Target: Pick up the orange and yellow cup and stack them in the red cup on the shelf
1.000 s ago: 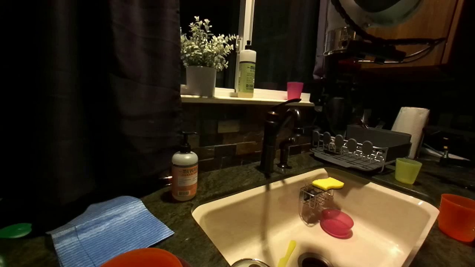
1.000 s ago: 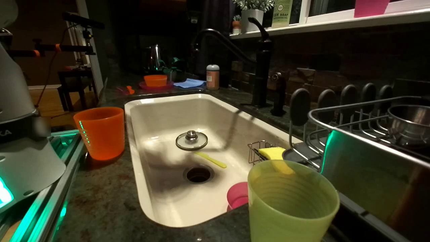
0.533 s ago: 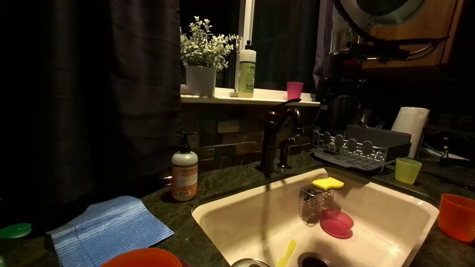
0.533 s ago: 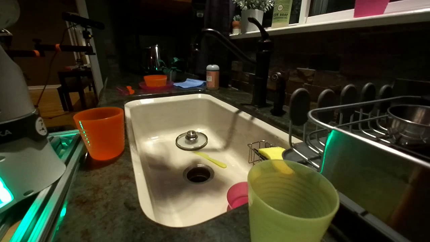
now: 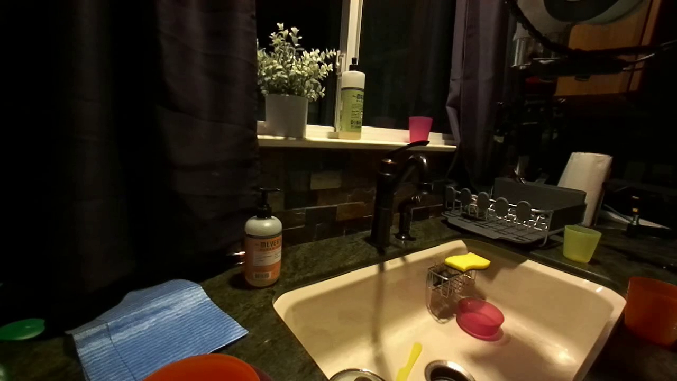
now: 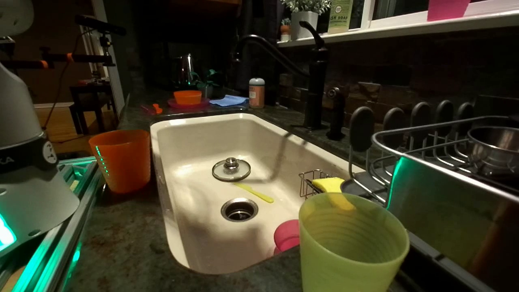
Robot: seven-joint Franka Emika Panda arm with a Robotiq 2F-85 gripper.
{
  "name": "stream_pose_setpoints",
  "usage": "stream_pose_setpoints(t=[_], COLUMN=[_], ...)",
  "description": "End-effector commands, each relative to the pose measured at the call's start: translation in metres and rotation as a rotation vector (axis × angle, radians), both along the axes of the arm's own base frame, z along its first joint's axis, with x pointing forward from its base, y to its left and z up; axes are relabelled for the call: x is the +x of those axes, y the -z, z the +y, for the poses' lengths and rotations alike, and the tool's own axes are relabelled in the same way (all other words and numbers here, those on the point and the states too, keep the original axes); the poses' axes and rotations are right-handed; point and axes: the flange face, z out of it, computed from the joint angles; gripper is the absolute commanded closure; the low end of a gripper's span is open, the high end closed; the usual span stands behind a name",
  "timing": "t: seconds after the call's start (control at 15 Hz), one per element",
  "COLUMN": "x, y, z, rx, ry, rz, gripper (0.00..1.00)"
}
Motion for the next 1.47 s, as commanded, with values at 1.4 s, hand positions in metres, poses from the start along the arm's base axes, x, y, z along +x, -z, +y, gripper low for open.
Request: stream_pose_setpoints(t=[1.4], x=[-0.046], y=[0.031], z=[-0.151], rx=[0.115], ry=[0.138], rz=[-0.118], gripper=[0.0])
